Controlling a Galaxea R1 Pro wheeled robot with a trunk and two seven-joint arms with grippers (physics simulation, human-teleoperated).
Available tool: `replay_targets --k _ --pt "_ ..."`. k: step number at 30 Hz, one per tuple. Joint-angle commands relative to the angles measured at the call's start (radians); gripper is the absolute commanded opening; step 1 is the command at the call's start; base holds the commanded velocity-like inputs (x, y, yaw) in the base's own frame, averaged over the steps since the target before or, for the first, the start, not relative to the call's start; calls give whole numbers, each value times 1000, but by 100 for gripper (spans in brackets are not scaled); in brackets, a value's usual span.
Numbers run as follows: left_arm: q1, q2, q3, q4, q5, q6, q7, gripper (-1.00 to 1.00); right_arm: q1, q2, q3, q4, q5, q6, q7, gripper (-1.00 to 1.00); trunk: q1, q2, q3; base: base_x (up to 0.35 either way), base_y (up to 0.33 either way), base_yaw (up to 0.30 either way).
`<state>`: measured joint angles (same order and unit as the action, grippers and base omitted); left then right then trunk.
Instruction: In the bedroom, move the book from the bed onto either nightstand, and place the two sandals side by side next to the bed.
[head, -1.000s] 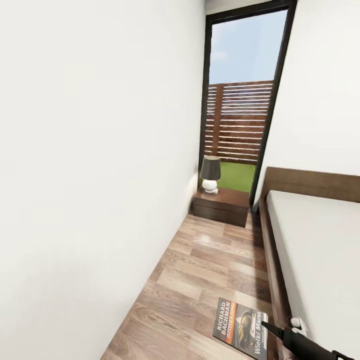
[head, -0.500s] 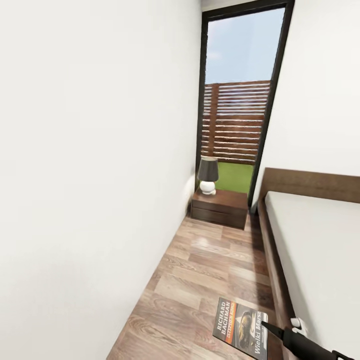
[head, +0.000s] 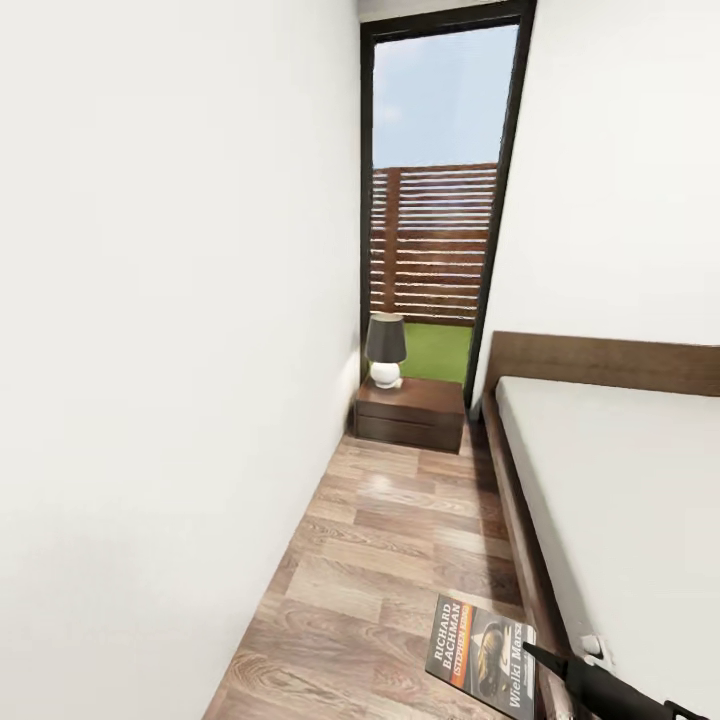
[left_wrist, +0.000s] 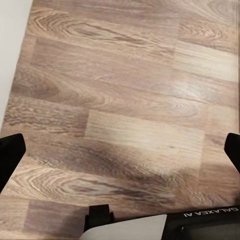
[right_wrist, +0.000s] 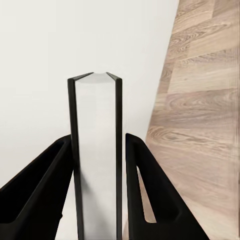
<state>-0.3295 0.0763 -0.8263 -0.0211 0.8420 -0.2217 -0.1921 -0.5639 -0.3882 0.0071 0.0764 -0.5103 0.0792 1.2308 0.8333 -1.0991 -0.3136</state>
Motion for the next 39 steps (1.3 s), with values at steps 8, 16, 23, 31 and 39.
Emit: replay_targets --k 8,16,23,31,39 --pt "0 1 -7 1 10 -2 -4 100 -2 0 -1 3 -5 8 4 -100 0 -1 -1 0 0 -278" --pt "0 1 -8 0 10 -2 -4 100 -2 0 -1 3 -5 8 4 -100 0 -1 -1 0 0 -278" --pt "0 0 -8 1 10 -2 -4 100 -2 0 -1 3 -5 8 4 -100 0 -1 -1 0 0 -256" --pt "0 0 -8 1 11 -2 -4 100 -2 0 -1 3 -5 8 4 -100 0 -1 -1 0 0 -67" --pt "0 0 -8 1 10 -2 -4 100 -2 0 -1 3 -5 8 4 -100 0 -1 -1 0 0 -2"
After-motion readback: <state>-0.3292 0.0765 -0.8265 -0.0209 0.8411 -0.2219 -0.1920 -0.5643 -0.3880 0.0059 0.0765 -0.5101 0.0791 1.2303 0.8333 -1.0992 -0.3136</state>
